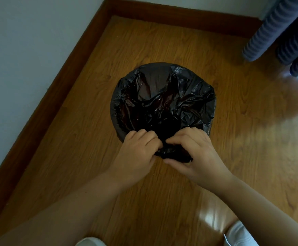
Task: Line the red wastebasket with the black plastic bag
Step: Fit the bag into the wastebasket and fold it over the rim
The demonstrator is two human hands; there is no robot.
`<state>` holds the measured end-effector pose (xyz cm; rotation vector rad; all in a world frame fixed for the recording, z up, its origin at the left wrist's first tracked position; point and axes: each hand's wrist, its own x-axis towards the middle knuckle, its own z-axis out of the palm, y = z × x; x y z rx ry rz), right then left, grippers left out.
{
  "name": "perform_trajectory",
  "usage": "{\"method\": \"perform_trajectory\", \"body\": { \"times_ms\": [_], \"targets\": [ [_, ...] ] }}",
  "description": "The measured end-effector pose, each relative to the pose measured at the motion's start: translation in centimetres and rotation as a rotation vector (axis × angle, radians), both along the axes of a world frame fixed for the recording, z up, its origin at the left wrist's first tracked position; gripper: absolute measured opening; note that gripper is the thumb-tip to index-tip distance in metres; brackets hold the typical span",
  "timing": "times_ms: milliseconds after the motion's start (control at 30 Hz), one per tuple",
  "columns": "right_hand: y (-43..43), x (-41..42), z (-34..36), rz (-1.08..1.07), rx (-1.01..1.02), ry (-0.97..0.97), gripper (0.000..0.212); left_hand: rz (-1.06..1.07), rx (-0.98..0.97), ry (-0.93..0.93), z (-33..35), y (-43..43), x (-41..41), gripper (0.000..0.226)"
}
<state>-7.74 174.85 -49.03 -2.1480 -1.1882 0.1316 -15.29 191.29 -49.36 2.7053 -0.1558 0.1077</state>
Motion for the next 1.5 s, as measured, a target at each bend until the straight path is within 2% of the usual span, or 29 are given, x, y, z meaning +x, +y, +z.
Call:
{"method": "perform_trajectory", "body": {
  "times_ms": [200, 400, 567, 700, 767, 900, 1033, 1100, 1167, 1300, 1400, 1500],
  "targets": [
    [-0.5, 0.6, 0.1, 0.050, -0.045, -0.056, 0.016, 0.038, -0.075, -0.002, -0.7, 1.0, -0.5, 0.024],
    [-0.3, 1.6, -0.3, 0.037, -0.139, -0.125, 0.018, 0.079, -0.073, -0.020, -0.7, 2.4, -0.7, 0.024],
    [-0.1, 1.7, -0.7, 0.012, -0.167, -0.159, 0.016, 0.038, 0.004, -0.034, -0.2, 2.8, -0.9, 0.021],
    [0.0, 1.6, -0.7, 0.000, -0.163, -0.162, 0.017, 0.001, -0.020, -0.033, 0.2, 1.6, -1.1, 0.046],
    [0.0, 1.6, -0.7, 0.001, -0.158, -0.152, 0.015, 0.004, -0.035, -0.023, 0.1, 1.3, -0.9, 0.042],
    [-0.1, 1.4, -0.6, 0.001, -0.127, -0.141, 0.014, 0.027, -0.022, -0.053, -0.8, 1.1, -0.3, 0.016],
    [-0.1, 0.5, -0.4, 0.072, -0.135, -0.192, 0.038, 0.059, -0.036, -0.067, -1.3, 1.1, 0.1, 0.009],
    [0.3, 0.1, -0.7, 0.100, -0.159, -0.242, 0.034, 0.057, -0.034, -0.063, -1.2, 1.1, 0.2, 0.006],
    [0.7, 0.2, -1.0, 0.074, -0.166, -0.254, 0.020, 0.051, -0.042, -0.061, -1.2, 1.1, 0.1, 0.002],
    [0.3, 1.7, -1.0, -0.003, -0.134, -0.228, 0.002, 0.086, -0.072, -0.056, -1.2, 1.7, -0.2, 0.014],
    [-0.2, 2.0, -1.1, -0.027, -0.119, -0.213, 0.006, 0.088, -0.064, -0.038, -0.9, 2.4, -0.3, 0.020],
    [-0.1, 1.6, -1.2, -0.032, -0.131, -0.206, 0.013, 0.037, -0.023, -0.042, -0.8, 3.0, -0.5, 0.017]
  ]
}}
